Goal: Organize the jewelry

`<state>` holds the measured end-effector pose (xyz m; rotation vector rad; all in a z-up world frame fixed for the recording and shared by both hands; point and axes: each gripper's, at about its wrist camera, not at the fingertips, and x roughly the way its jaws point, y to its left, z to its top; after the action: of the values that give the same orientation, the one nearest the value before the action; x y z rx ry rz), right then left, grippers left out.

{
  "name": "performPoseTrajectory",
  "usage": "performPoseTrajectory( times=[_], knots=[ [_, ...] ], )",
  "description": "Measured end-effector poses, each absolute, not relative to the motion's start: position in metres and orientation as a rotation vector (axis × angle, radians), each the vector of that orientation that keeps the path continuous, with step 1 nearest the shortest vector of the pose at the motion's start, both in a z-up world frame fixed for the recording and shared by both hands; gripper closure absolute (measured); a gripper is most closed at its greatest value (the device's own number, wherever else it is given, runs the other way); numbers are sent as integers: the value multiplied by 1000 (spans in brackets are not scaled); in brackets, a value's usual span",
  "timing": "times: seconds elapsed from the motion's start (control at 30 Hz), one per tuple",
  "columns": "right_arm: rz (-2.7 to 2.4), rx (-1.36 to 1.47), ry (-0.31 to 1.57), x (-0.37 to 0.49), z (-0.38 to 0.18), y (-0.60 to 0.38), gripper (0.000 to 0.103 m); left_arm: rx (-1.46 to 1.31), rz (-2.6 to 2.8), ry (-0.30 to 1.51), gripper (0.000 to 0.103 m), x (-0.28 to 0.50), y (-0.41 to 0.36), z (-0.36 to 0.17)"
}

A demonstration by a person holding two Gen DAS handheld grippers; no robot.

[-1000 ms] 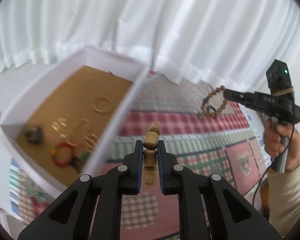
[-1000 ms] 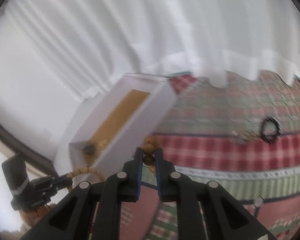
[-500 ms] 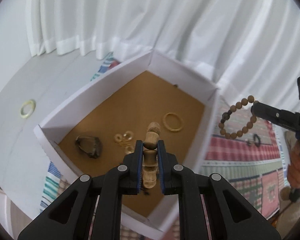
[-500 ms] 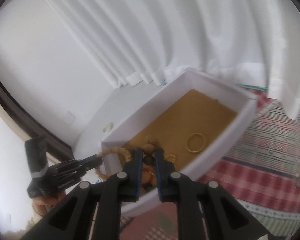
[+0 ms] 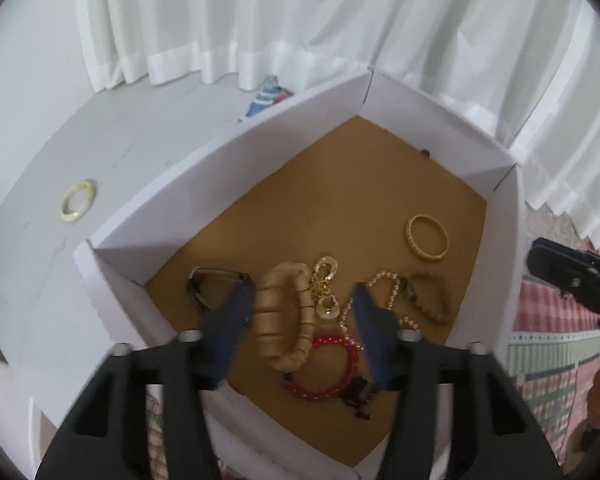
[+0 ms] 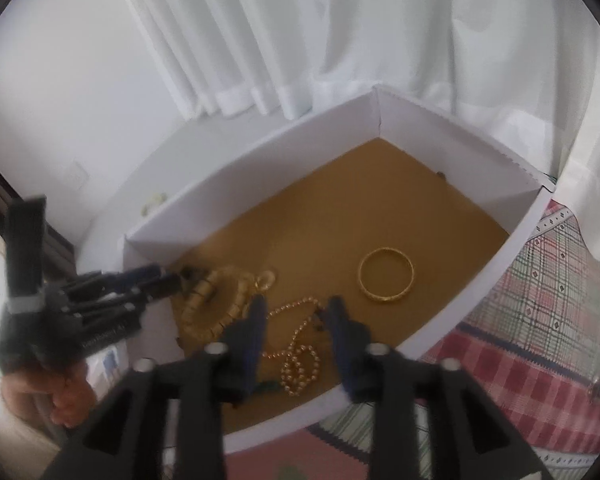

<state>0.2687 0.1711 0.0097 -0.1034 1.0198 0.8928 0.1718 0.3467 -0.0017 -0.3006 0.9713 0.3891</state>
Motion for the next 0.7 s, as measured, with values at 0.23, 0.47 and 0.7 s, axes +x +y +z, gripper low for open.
performPoseTrajectory(
  times=[0.23, 0.47, 0.7],
  knots=[
    [806, -133, 892, 230, 34, 108, 27, -226, 345, 872, 16, 138, 297, 25],
    [627, -212, 865, 195, 14, 27, 25, -147, 202, 863, 7, 121, 204, 18],
    [461, -206, 851, 171, -9, -61, 17, -120, 50, 972, 7, 125, 116, -25]
  ],
)
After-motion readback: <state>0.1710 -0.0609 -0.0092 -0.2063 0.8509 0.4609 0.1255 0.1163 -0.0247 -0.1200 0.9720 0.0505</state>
